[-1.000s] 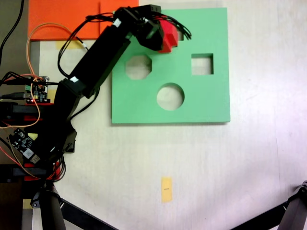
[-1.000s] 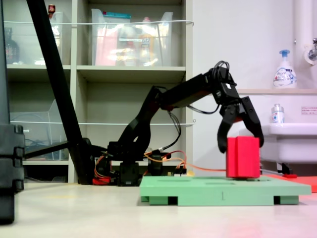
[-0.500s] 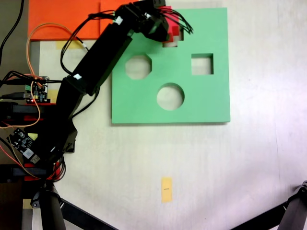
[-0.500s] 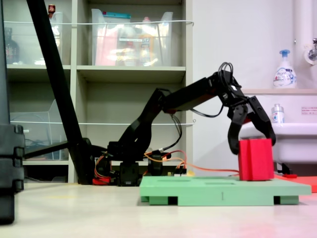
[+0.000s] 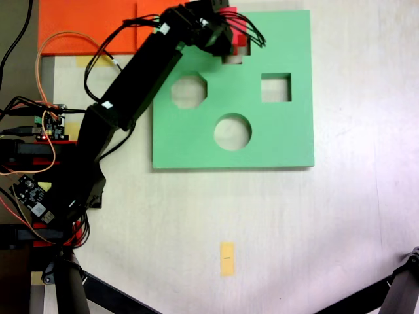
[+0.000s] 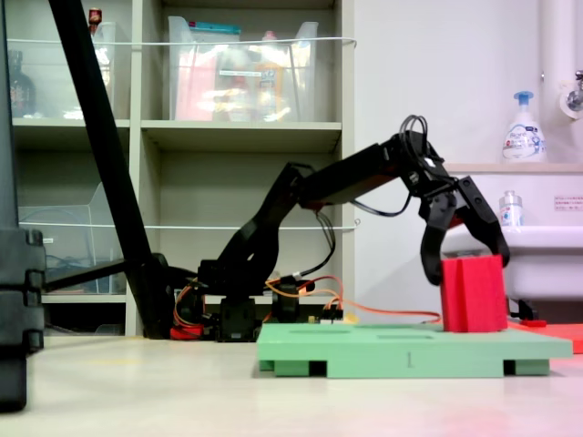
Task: Put the cross columnar block into the corresponding hole
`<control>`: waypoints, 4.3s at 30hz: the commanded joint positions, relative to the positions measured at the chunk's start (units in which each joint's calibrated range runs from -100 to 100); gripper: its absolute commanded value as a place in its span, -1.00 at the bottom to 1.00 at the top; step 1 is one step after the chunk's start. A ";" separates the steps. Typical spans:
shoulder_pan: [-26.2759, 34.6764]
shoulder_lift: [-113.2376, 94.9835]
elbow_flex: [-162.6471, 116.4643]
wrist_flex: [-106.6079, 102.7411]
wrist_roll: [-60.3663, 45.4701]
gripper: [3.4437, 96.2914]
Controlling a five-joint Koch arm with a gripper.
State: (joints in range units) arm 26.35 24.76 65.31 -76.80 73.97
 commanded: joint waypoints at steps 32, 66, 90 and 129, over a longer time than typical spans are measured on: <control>0.39 9.74 4.08 1.35 -0.05 -0.23; -3.42 -64.84 6.27 -23.10 -30.53 0.93; -27.50 -124.76 -106.59 18.98 -56.46 0.08; -23.05 -124.76 -165.31 77.71 -66.57 -0.01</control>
State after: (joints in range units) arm 3.05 -99.45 -99.31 6.90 7.64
